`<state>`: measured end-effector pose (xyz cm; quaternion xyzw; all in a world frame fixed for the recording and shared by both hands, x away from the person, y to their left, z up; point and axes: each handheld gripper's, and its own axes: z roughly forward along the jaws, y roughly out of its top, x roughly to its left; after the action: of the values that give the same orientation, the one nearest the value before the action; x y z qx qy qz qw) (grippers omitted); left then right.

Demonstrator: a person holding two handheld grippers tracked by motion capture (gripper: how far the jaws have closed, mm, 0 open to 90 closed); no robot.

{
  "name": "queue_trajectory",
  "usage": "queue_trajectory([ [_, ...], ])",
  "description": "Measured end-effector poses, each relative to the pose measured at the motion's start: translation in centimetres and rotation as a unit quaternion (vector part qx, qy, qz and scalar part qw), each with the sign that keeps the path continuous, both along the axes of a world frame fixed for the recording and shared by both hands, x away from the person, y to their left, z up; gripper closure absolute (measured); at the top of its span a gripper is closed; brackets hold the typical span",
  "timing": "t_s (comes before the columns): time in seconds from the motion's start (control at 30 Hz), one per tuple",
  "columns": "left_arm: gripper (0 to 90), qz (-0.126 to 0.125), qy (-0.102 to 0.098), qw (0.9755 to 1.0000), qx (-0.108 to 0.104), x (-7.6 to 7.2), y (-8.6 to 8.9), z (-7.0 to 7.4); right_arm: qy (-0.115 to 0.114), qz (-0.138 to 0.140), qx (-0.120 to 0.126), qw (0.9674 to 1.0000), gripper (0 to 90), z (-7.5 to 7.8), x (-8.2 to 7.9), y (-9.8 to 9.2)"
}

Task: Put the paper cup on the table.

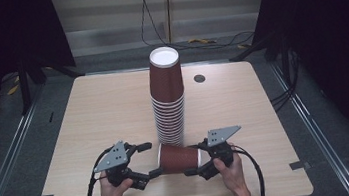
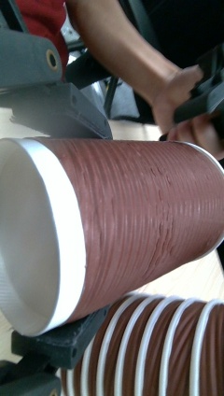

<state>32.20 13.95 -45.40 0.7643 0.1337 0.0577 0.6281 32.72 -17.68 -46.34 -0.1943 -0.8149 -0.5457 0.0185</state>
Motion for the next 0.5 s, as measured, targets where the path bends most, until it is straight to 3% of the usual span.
queue_trajectory([
  [0.27,15.2,0.002,0.003,0.9999,-0.016,-0.07,0.04,-0.09,-0.004,0.014,0.038,0.9992,20.6,-0.02,0.03,-0.1],
  [0.5,12.5,-0.012,0.008,0.9997,-0.019,0.34,-0.18,-0.13,-0.015,0.02,0.064,0.9976,20.7,0.36,0.18,-0.37],
])
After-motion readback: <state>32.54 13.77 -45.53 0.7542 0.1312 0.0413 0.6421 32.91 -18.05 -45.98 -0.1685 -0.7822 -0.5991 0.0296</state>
